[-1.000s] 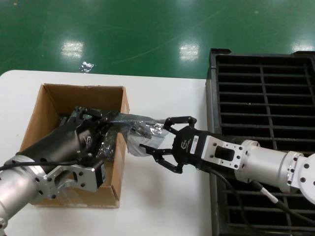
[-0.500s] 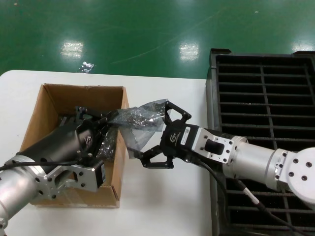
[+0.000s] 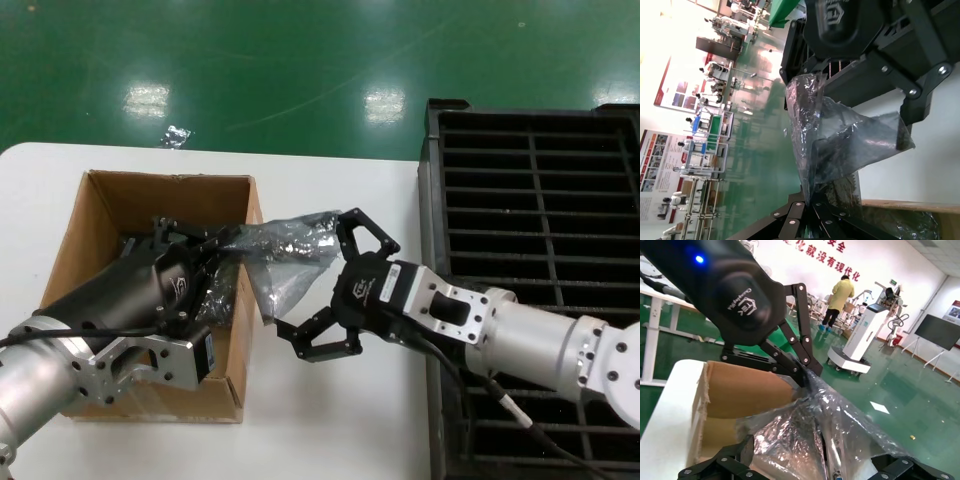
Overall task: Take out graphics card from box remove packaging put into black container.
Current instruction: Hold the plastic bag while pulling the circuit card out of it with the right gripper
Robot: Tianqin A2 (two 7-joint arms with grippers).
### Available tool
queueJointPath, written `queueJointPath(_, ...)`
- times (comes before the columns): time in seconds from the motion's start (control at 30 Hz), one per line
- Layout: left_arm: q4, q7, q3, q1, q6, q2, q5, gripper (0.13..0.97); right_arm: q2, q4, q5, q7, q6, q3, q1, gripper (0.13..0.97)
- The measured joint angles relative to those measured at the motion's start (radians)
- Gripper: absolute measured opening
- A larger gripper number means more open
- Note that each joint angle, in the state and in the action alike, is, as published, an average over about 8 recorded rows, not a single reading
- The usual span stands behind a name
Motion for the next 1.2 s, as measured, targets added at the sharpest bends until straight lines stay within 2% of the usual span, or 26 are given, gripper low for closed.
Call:
queueJointPath(0.27,0.000,0.000,0.000,0.000,0.000,0.000,0.000,0.139,0.019,0.064,-0.042,0.053,-0.020,0.034,-0.051,0.764)
queueJointPath(0.57,0.000,0.000,0.000,0.000,0.000,0.000,0.000,0.139,0.013,0.087,-0.058,0.078,-0.029,0.068,-0.082,0.664)
queueJointPath(0.83,0.000,0.000,0.000,0.000,0.000,0.000,0.000,0.139,-0.008,0.073,-0.055,0.075,-0.039,0.090,-0.087,0.497)
queueJointPath(0.97,0.000,0.000,0.000,0.000,0.000,0.000,0.000,0.139,-0.010,0.077,-0.059,0.078,-0.041,0.099,-0.094,0.497)
queueJointPath(1.2,0.000,0.000,0.000,0.000,0.000,0.000,0.000,0.139,0.007,0.126,-0.088,0.113,-0.032,0.120,-0.132,0.334)
